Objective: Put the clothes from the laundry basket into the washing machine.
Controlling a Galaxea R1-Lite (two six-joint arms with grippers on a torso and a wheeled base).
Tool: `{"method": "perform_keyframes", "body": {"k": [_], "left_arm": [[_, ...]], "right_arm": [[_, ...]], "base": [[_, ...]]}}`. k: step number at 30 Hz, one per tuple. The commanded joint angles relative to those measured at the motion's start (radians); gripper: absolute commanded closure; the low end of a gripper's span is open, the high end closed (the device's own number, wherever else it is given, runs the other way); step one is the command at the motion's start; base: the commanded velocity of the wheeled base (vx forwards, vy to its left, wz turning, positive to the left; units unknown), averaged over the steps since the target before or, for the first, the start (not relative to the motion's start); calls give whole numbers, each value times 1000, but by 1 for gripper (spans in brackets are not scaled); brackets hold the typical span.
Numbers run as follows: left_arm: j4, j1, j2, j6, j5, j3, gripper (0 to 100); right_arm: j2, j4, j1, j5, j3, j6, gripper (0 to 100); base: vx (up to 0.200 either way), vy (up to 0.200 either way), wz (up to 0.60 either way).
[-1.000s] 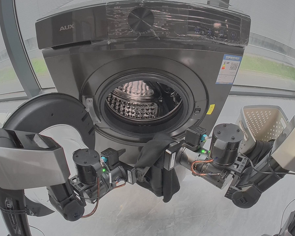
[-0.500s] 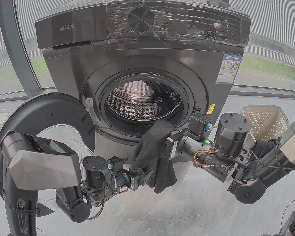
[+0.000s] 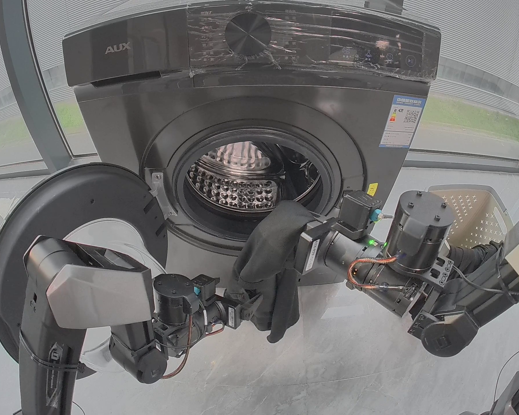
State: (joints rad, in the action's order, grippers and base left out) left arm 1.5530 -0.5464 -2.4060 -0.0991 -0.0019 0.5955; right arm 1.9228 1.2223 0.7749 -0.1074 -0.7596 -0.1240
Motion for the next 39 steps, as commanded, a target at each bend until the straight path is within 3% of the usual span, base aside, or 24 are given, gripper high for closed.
{"method": "perform_keyframes", "body": {"k": [1, 14, 39], "left_arm": [[4, 17, -39, 1, 2, 29, 0], [4, 28, -74, 1, 22, 72, 0], [6, 59, -62, 1, 51, 47, 0]], "right_arm": [[-8, 2, 3, 0, 2, 0, 100], [-21, 5, 14, -1, 19, -6, 100], [-22, -4, -46, -6, 37, -6, 100]], "base": [[0, 0, 0], [0, 0, 0], [0, 0, 0]]}}
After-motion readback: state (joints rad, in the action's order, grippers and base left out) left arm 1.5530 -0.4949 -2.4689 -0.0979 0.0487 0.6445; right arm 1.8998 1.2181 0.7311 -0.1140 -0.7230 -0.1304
